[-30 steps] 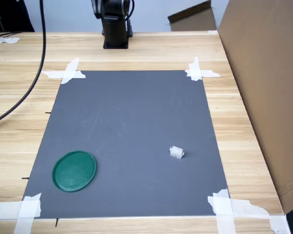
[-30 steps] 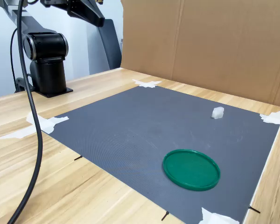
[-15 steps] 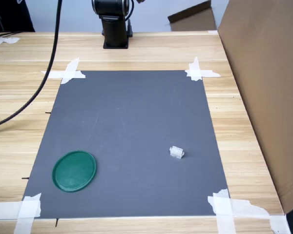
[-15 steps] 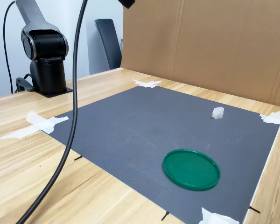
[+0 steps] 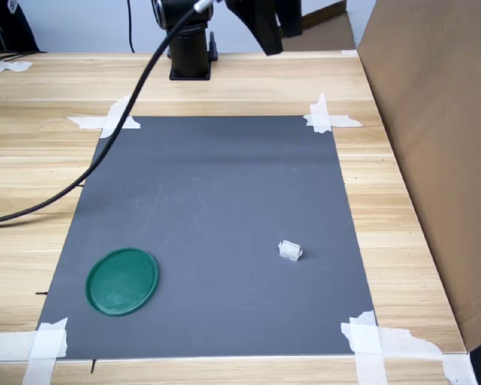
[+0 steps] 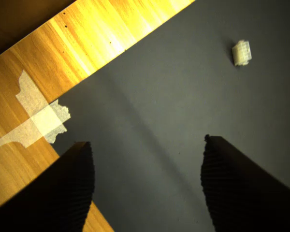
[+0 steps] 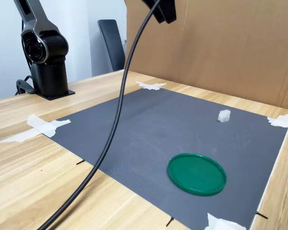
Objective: Grasp a white terminal and put it in the green lid.
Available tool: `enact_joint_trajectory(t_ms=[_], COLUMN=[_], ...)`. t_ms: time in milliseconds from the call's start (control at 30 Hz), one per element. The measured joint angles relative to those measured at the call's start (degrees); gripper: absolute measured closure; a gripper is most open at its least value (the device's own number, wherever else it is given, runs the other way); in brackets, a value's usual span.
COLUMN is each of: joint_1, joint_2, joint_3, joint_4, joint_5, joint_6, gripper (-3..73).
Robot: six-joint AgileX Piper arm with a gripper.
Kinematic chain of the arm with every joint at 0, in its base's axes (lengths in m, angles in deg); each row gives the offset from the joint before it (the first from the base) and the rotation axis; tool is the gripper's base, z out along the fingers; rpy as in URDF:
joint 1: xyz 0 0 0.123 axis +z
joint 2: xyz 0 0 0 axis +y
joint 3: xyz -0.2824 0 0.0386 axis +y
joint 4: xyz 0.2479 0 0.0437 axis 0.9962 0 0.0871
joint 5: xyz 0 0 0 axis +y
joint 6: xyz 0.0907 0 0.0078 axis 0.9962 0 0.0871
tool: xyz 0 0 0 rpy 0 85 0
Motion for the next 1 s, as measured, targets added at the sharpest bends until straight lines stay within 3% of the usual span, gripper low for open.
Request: enact_joint_trajectory(t_ms=[133,367,500,767,1000], joint_1=[1.3,1.4,1.4,0.9,-2.7], joint_2=[6.9,17.4,27.0,36.9,41.4], joint_3=[-6.8,-18.3,-27.0,-29.8,-31.0], joint_4=[-0.6,-2.6,-8.3,-14.0,-9.2], joint_5=[0.5,4.4,6.8,6.9,4.2], joint_6=[-1.1,-1.9,0.0,-2.2,-9.2], gripper=[10.2,9.8,10.0,11.8,13.0])
